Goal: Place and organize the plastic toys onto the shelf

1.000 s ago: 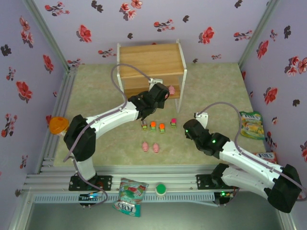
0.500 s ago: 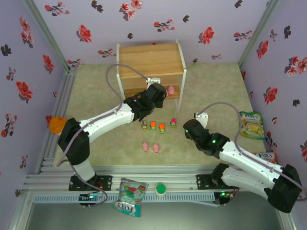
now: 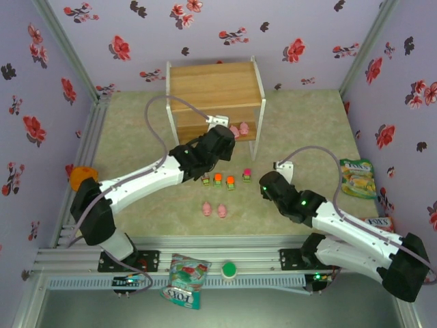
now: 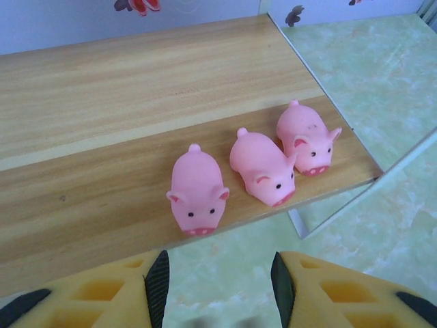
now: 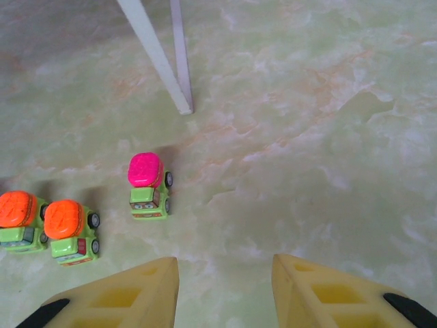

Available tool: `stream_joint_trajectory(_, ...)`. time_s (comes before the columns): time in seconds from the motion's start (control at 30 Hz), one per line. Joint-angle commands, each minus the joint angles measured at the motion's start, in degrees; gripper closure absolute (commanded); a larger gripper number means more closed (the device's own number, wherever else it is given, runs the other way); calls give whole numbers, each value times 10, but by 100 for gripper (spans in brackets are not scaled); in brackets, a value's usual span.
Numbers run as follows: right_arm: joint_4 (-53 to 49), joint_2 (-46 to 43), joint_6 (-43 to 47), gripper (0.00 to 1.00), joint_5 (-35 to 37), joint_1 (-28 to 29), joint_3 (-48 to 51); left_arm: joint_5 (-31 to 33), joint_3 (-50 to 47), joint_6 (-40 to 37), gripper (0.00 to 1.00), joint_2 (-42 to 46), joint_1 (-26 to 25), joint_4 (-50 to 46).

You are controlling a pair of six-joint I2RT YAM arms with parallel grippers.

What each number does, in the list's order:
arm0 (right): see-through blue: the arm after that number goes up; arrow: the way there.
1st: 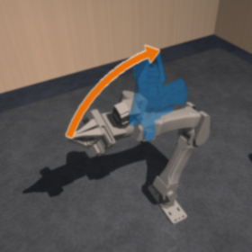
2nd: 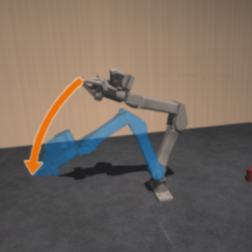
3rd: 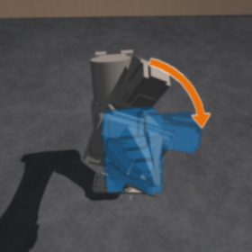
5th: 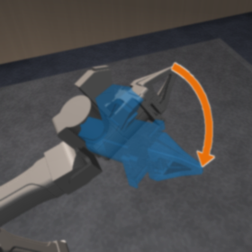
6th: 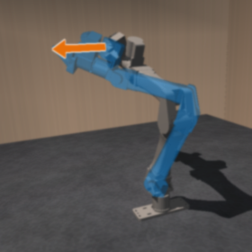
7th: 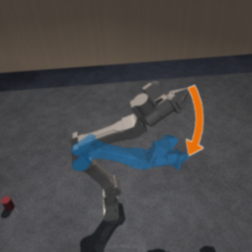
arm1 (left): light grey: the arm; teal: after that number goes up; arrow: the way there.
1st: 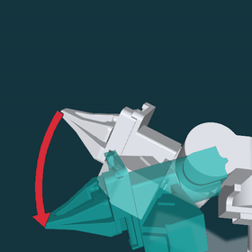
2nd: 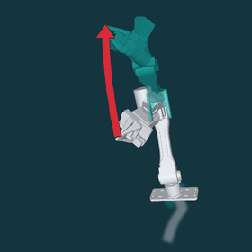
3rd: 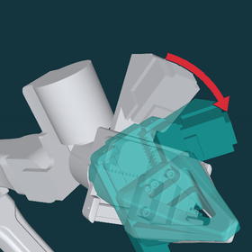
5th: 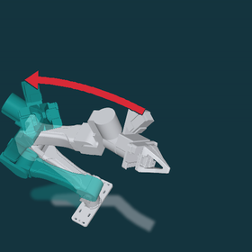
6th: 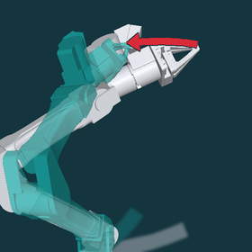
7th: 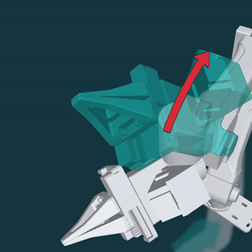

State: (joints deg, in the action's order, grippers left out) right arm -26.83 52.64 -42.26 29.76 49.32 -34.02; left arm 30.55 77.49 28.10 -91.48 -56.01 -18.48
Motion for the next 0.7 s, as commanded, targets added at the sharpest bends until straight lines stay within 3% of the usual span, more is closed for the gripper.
stream_joint_trajectory(0.0, 7, 10, -8, 59, 17, 17, -9, 28, -22, 1, 52, 29, -9, -1)
stream_joint_trajectory(0.67, 14, 76, -32, 60, 45, 115, -34, 102, -177, 56, 52, 136, -77, -38)
